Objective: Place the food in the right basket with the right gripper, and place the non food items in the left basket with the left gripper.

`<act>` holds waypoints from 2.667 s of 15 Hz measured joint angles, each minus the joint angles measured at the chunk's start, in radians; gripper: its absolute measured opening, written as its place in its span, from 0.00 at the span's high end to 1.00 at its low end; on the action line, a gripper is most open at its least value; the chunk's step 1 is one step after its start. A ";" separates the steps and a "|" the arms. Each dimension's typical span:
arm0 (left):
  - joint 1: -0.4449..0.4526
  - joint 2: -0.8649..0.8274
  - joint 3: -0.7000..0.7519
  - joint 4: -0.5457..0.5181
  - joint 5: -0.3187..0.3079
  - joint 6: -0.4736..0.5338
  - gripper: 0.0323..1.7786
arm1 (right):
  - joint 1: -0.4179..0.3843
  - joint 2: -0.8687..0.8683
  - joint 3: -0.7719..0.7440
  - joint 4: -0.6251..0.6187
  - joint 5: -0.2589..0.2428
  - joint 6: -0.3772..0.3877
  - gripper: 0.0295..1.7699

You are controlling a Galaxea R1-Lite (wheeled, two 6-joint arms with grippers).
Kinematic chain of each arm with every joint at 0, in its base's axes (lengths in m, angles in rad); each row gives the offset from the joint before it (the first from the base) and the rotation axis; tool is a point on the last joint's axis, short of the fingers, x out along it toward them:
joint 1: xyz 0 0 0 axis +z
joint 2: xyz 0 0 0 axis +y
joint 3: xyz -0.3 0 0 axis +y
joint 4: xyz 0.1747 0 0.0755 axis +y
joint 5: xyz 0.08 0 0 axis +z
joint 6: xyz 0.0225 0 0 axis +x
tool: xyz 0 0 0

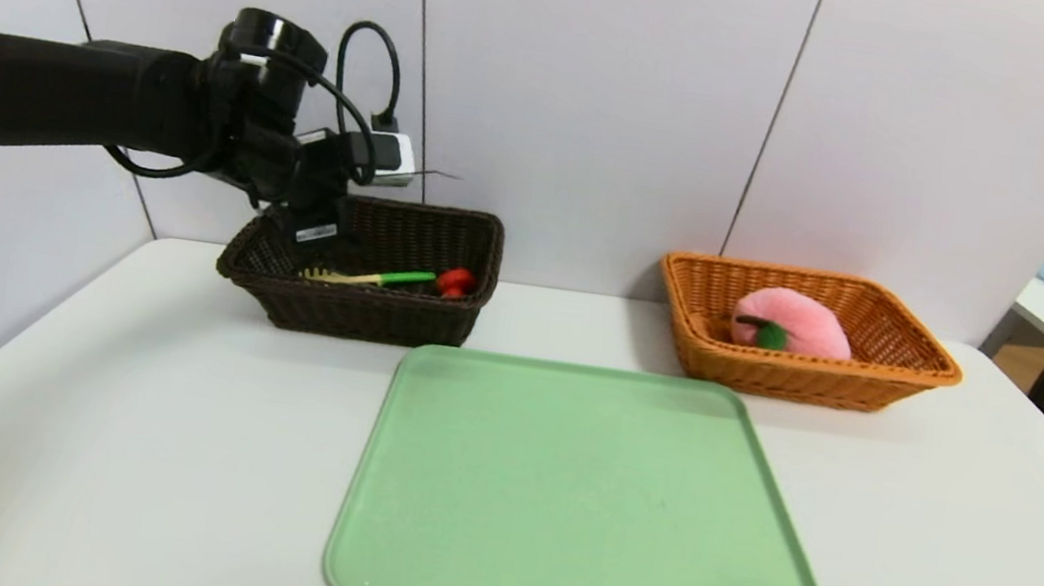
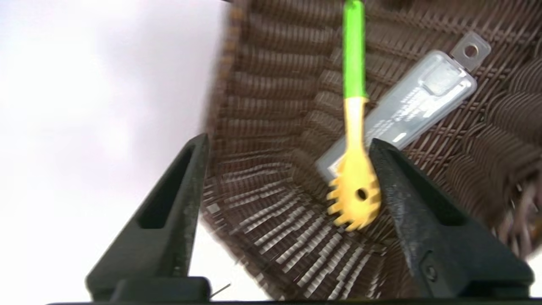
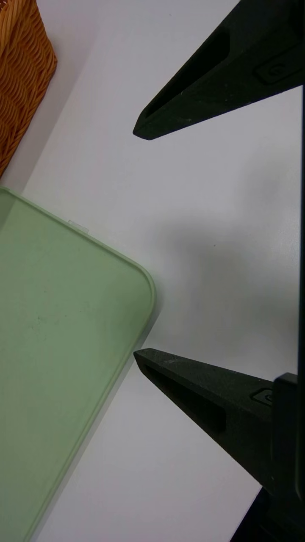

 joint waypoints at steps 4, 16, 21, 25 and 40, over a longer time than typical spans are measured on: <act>-0.043 -0.140 0.026 0.016 -0.077 -0.089 0.15 | 0.000 0.002 -0.001 -0.001 0.000 -0.003 0.04; -0.278 -0.569 0.190 0.059 -0.022 -0.710 0.07 | 0.000 0.007 -0.003 -0.019 -0.009 -0.014 0.04; -0.275 -0.781 0.557 -0.069 0.086 -0.823 0.06 | -0.001 0.012 -0.010 -0.022 -0.014 -0.014 0.04; -0.266 -0.947 0.800 -0.108 0.131 -0.859 0.05 | -0.010 0.012 -0.005 -0.021 -0.016 -0.013 0.04; -0.074 -1.273 1.145 -0.149 0.125 -0.893 0.05 | -0.105 0.007 -0.008 -0.023 -0.023 -0.036 0.04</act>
